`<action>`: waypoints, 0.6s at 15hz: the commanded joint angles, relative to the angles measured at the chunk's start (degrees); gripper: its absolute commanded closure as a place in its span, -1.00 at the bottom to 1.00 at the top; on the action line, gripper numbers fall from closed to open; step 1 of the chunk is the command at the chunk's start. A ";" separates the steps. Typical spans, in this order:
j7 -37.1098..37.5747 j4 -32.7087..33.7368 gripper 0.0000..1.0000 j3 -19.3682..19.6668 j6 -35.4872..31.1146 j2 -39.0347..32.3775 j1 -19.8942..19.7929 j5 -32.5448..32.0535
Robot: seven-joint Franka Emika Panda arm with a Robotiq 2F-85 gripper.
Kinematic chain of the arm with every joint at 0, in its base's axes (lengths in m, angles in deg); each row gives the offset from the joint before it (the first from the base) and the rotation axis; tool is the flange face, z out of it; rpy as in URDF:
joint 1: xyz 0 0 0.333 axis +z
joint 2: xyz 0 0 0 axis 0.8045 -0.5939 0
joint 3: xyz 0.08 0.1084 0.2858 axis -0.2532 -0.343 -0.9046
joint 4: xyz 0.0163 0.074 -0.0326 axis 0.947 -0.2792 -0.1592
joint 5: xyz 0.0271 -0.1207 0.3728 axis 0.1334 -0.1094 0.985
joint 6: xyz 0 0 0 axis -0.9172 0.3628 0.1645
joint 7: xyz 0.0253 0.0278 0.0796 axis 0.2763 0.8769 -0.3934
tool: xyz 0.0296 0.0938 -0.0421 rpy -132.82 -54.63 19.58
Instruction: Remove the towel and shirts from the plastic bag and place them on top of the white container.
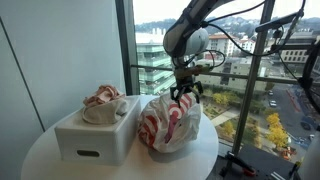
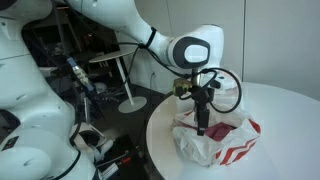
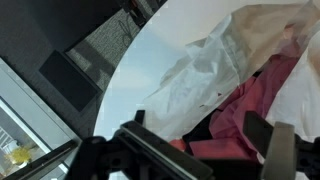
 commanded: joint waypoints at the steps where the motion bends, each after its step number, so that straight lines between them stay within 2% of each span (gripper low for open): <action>1: 4.65 1.25 -1.00 0.52 -5.16 -5.89 1.97 -6.92; 5: 2.57 1.37 -1.00 0.41 -10.69 -10.07 4.01 -6.75; 9: 4.05 0.29 -1.00 0.51 -15.63 -10.49 7.36 -8.34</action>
